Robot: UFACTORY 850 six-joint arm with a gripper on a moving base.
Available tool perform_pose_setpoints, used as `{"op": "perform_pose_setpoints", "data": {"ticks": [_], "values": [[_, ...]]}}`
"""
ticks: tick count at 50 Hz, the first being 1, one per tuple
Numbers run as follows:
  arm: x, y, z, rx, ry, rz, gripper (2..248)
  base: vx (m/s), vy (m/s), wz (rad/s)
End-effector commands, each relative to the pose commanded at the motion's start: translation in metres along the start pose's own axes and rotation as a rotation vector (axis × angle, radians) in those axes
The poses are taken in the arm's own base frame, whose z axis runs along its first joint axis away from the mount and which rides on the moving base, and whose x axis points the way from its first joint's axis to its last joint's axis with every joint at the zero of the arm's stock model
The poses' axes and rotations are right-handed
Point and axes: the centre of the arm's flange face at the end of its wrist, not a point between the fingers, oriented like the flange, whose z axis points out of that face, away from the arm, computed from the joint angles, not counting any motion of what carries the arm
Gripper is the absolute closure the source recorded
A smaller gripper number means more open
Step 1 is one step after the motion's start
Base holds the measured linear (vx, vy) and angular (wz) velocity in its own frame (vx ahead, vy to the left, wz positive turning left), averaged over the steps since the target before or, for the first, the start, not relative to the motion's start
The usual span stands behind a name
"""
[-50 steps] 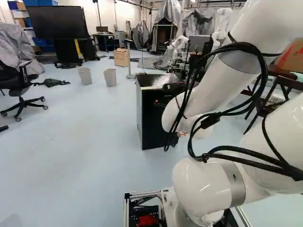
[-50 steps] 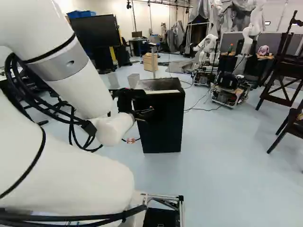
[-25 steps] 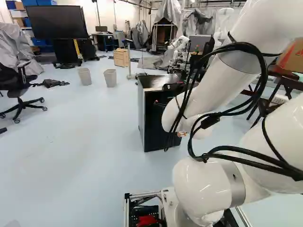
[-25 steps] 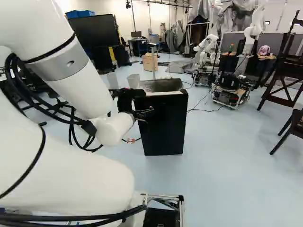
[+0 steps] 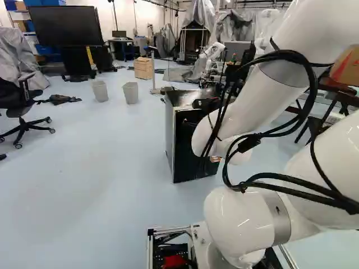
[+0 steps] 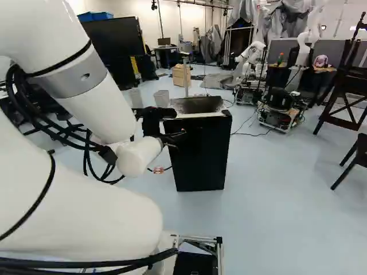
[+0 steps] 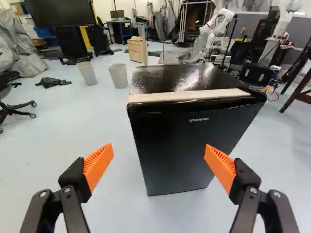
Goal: Grab a drink from the fridge
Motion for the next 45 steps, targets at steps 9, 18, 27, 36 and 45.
{"op": "perform_pose_setpoints", "data": {"ticks": [9, 18, 27, 36, 45], "values": [[0.0000, 0.0000, 0.0000, 0.000, 0.000, 0.000, 3, 0.072, 0.069, -0.022], [0.0000, 0.0000, 0.0000, 0.000, 0.000, 0.000, 3, 0.064, 0.065, -0.013], [0.0000, 0.0000, 0.0000, 0.000, 0.000, 0.000, 3, 0.062, 0.066, -0.018], [0.0000, 0.0000, 0.0000, 0.000, 0.000, 0.000, 3, 0.067, 0.066, -0.018], [0.0000, 0.0000, 0.0000, 0.000, 0.000, 0.000, 3, 0.063, 0.067, -0.023]]}}
